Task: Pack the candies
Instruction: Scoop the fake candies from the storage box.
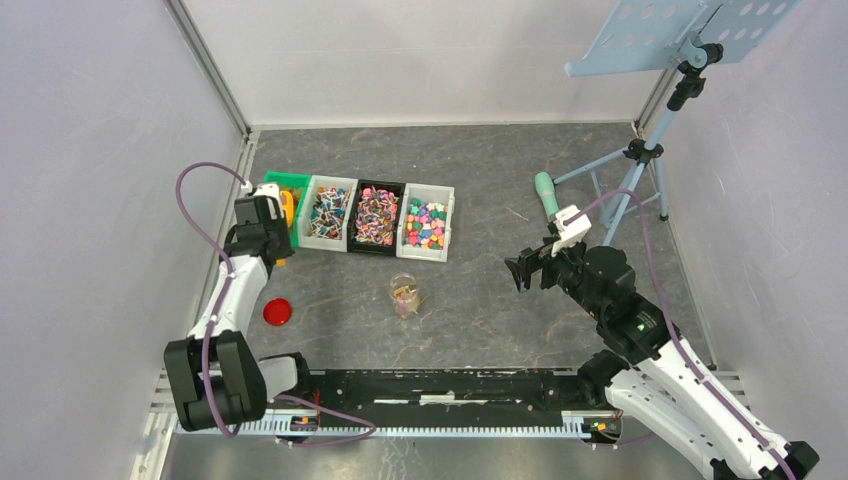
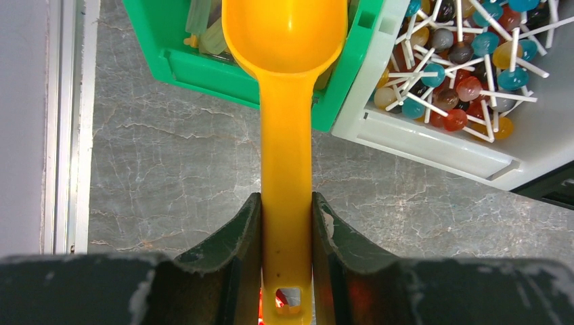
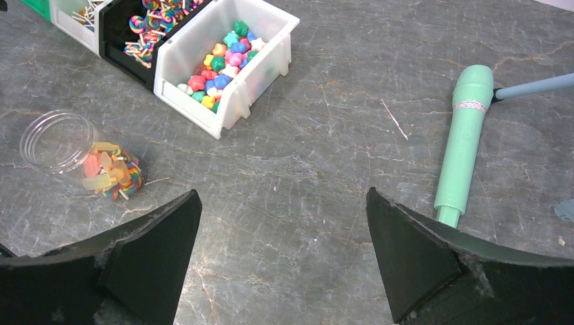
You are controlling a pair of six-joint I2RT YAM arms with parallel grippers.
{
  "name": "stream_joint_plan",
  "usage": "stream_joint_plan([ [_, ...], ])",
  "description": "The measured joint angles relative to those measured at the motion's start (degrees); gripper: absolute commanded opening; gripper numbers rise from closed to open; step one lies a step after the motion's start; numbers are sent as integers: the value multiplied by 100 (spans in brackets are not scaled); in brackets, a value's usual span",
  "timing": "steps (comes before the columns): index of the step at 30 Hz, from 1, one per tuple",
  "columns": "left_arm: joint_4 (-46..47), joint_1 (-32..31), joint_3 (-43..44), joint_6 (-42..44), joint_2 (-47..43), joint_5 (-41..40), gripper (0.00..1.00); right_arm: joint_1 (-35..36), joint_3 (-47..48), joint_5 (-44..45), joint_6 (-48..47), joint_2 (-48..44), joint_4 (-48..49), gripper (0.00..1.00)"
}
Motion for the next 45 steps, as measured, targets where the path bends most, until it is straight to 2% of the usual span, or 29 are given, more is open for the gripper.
stream_joint_plan([
  [15,81,0,-85,-131,-1185,-59,2,0,28,-4,0,-61,-17,98],
  [27,-374,-22,337,-273,-2092,723,2,0,28,-59,26,46,-44,98],
  [40,-1460,-662,605,-566,-2459,1591,2,0,28,57,0,291,-50,98],
  [45,-1923,-1384,605,-927,-2806,1696,2,0,72,61,2,415,-42,98],
])
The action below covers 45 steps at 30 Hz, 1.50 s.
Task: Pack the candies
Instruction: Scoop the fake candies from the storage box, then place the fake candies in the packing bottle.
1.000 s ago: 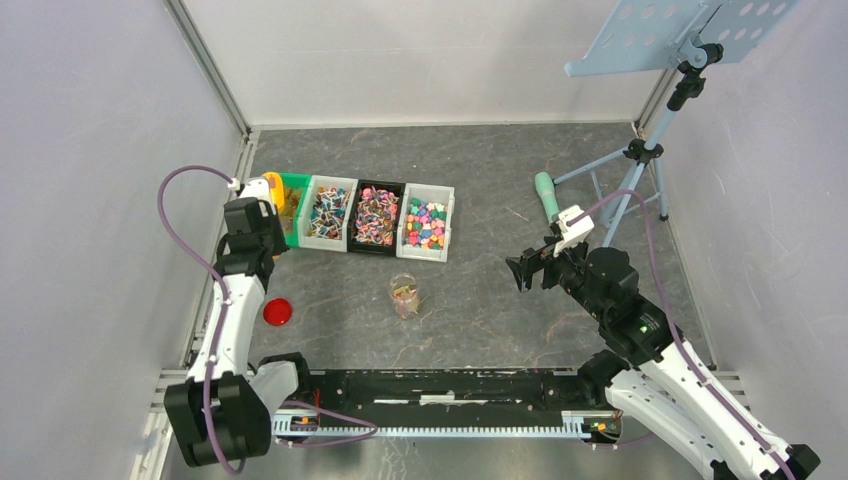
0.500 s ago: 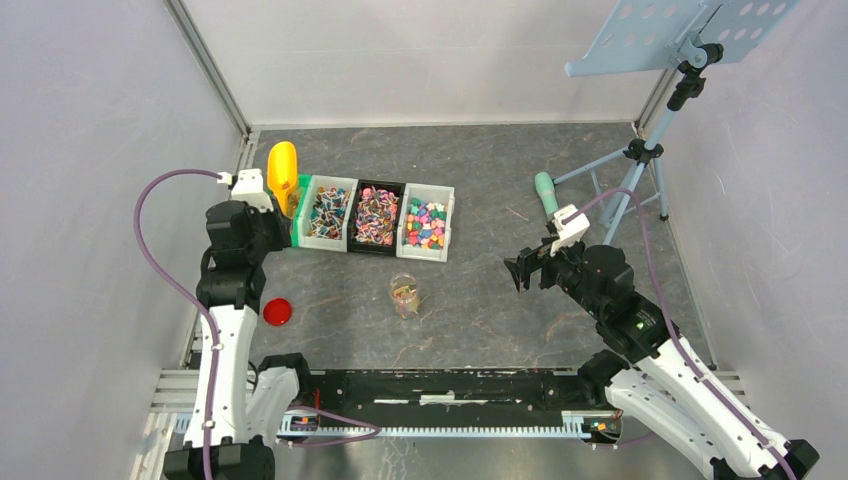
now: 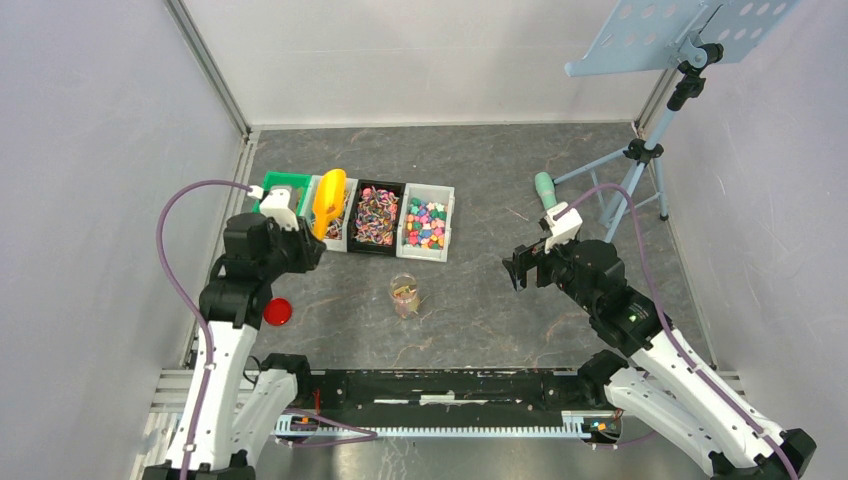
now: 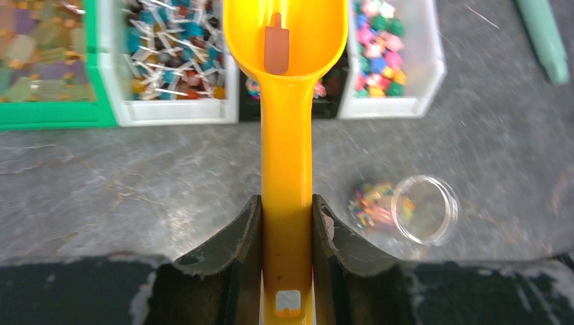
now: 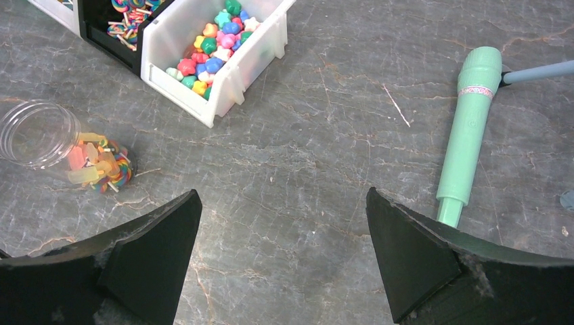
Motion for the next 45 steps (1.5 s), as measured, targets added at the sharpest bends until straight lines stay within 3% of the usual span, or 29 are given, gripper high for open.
stream_joint_plan([
  [4,-483,-549,208,-125,-291,-39,2,0,74,9,20,76,15,98],
  [14,-1569,-579,1303,-164,-98,282,2,0,74,4,155,76,133,98],
  [30,-2846,-579,1384,-479,-420,857,2,0,66,-44,149,125,382,98],
  [45,-3338,-645,1381,-378,-284,1226,2,0,-66,-114,153,129,479,98],
])
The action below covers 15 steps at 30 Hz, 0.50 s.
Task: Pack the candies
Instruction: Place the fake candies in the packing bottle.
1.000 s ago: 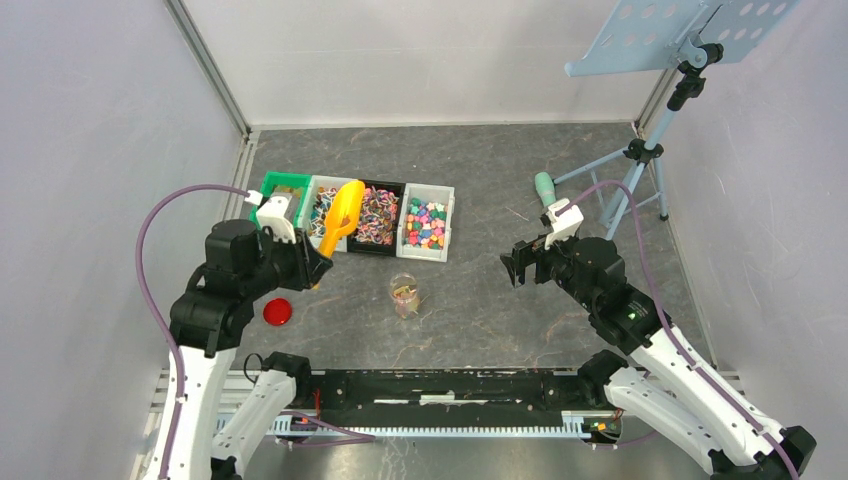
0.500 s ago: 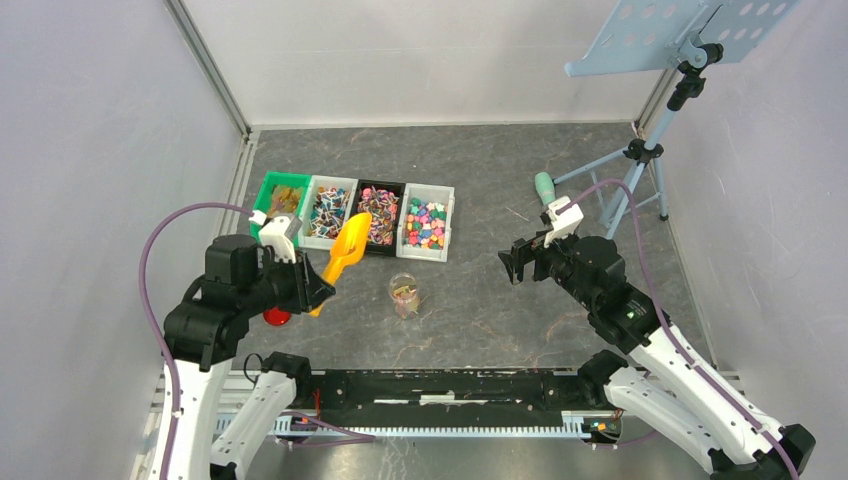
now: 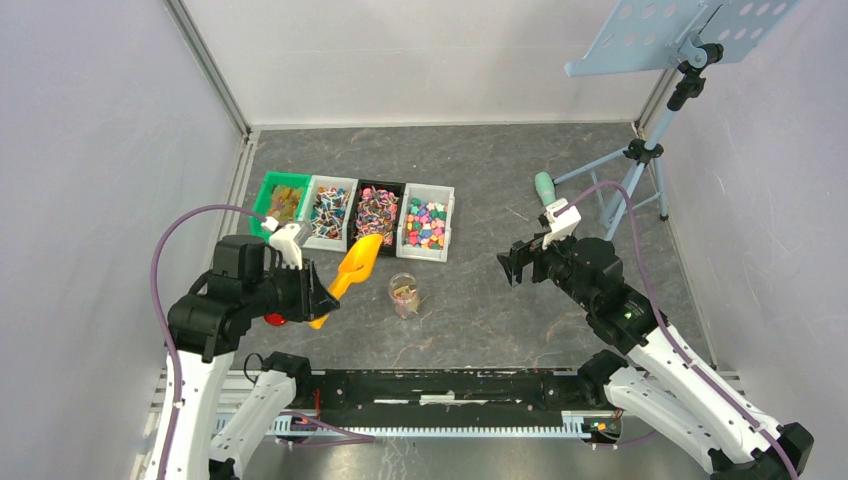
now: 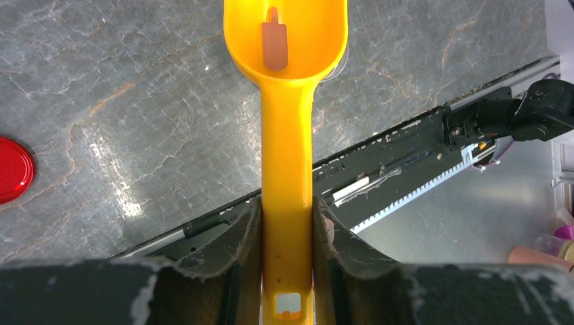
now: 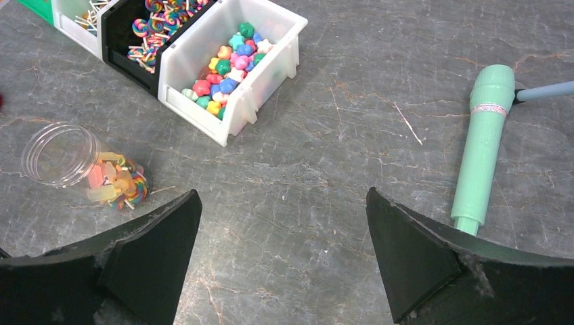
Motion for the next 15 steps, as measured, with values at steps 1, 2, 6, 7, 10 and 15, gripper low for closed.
stream_joint_plan([
  [1,-61,-22,2,4,46,-2,2,0,0,-11,0,0,2,98],
  [2,-103,-44,2,7,79,-7,2,0,-2,-11,0,0,2,98],
  [6,-291,-212,39,116,299,-74,2,0,-52,-17,2,0,72,98],
  [7,-317,-249,44,153,341,-92,2,0,-63,-28,2,0,81,98],
  [10,-374,-407,46,212,479,-142,2,0,-96,-55,15,2,87,98],
  [15,-435,-774,125,260,691,-168,2,0,-107,-57,13,15,90,98],
])
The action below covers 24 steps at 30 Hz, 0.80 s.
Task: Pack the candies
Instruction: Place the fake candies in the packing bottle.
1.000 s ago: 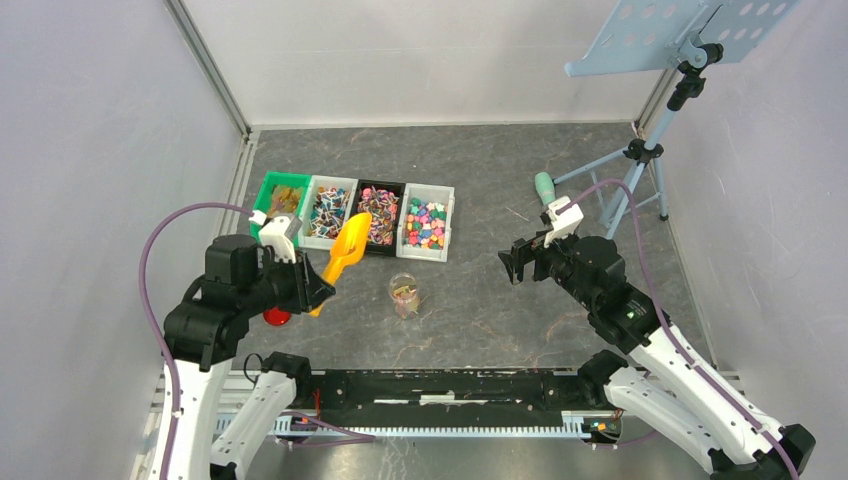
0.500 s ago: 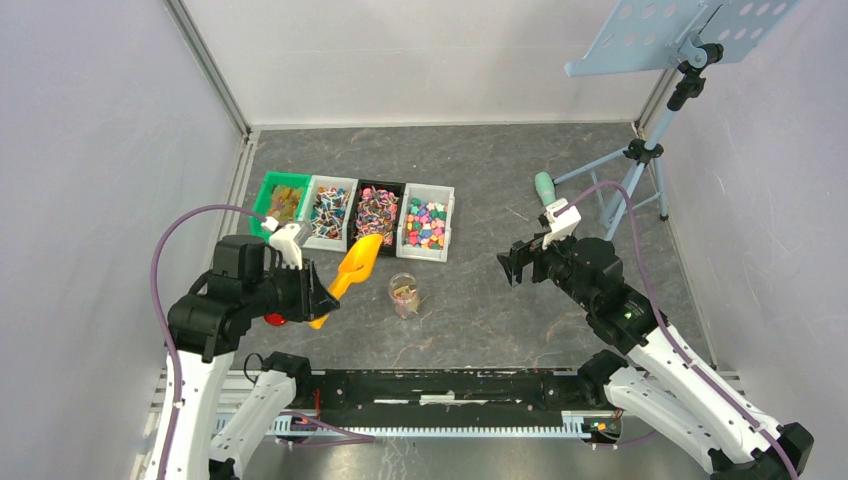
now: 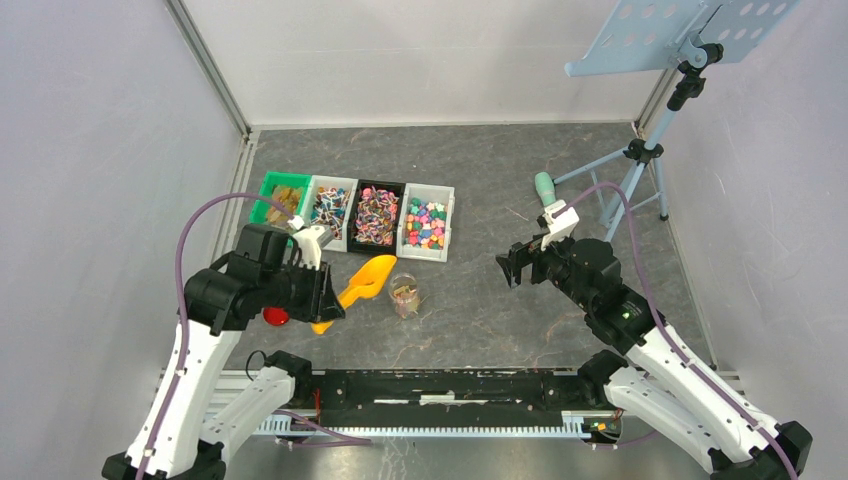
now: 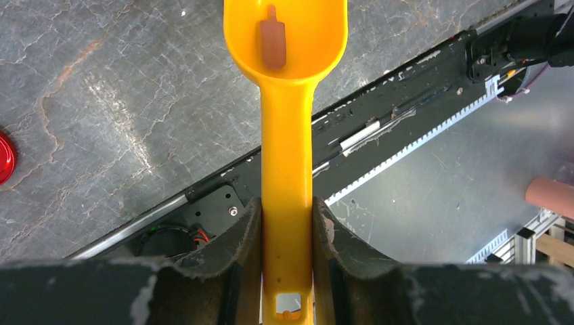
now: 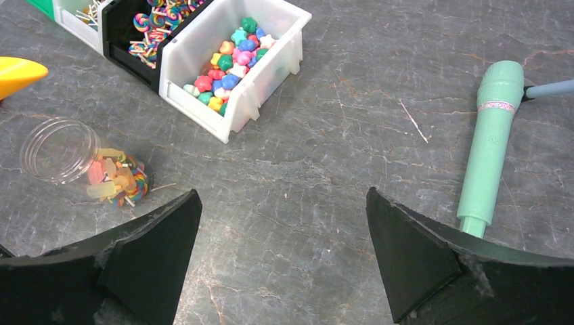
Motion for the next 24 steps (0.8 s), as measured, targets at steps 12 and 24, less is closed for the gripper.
stream_joint_plan([
  [12,-345,-326,822,90,505,33,2,0,-87,2,-9,-2,52,98],
  [24,-791,-953,1180,107,1060,0,2,0,-96,4,-63,-11,74,98],
])
